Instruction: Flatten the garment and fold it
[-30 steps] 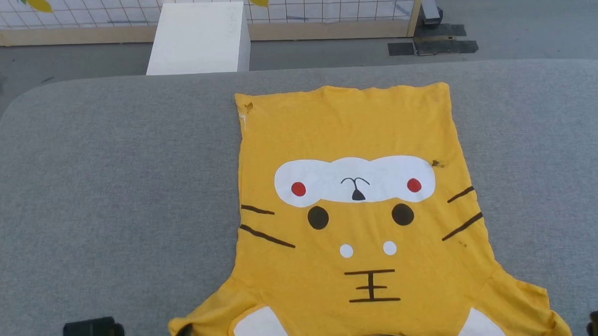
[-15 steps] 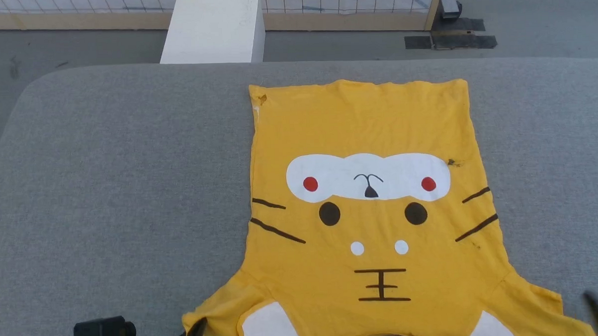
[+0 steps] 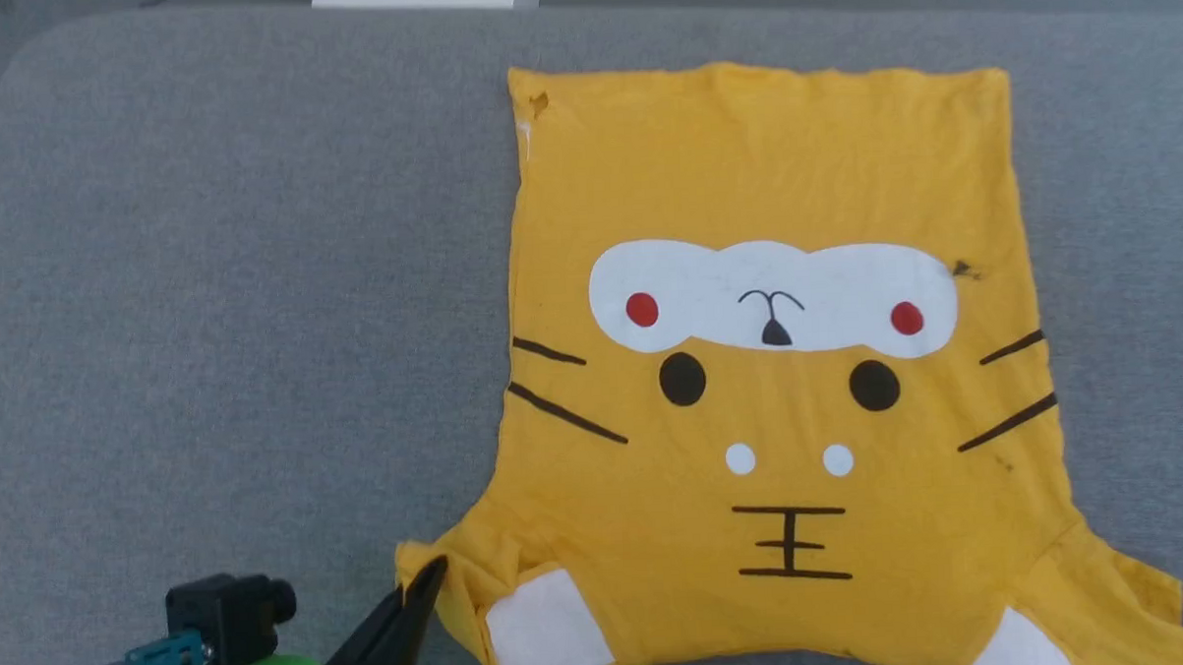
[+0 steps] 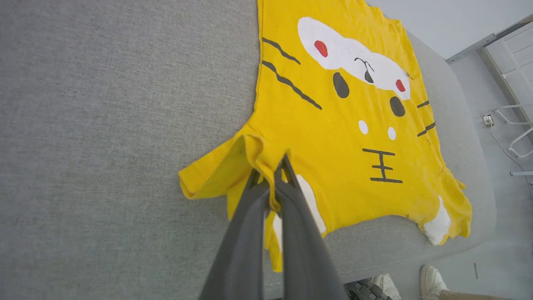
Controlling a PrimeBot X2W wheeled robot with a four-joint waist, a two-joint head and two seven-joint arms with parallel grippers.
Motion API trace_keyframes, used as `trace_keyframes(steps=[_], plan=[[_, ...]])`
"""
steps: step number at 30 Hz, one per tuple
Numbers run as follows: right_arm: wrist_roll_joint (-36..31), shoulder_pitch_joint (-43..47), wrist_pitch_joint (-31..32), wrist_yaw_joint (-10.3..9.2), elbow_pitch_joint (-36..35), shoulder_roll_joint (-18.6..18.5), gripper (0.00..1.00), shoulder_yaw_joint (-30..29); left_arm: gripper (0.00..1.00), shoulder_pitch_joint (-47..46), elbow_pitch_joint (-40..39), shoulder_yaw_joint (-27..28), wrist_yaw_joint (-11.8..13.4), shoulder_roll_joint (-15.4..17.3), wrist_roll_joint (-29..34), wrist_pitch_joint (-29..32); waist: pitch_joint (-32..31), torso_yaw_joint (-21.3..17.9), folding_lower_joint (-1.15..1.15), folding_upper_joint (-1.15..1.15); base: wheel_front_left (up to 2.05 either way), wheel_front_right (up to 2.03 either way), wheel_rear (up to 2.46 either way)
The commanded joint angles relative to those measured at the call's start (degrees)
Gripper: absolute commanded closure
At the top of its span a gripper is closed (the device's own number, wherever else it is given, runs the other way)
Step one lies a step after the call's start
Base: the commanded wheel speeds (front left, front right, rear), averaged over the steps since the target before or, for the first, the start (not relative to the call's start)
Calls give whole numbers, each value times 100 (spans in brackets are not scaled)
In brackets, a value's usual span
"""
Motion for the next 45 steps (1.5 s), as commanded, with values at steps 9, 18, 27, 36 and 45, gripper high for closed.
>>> trace_keyframes(steps=[9, 18, 27, 36, 45], plan=[[-761, -2155, 6, -10, 2184, -14, 0, 425, 100, -741, 182, -341, -215, -209, 244, -38, 1289, 798, 0, 0, 0, 0, 0], [-1082, -2317, -149, -10, 3006, -70, 0, 156, 100, -1039, 316, -575, -310, -334, 356, -62, 1731, 1265, 0, 0, 0, 0, 0], [-1419, -2126, -291, -10, 3509, 194, 100, -444, 100, -1105, 346, -652, -307, -339, 398, -38, 1723, 1473, 0, 0, 0, 0, 0], [-1142, -2176, -901, -10, 3457, 155, 100, -459, 100, -1024, 325, -488, -197, -259, 430, -102, 1142, 974, 0, 0, 0, 0, 0], [-587, -840, -1299, -10, 2663, 32, 100, -1086, 100, -809, 367, -182, -21, -133, 484, -259, 124, 274, 0, 0, 0, 0, 0]])
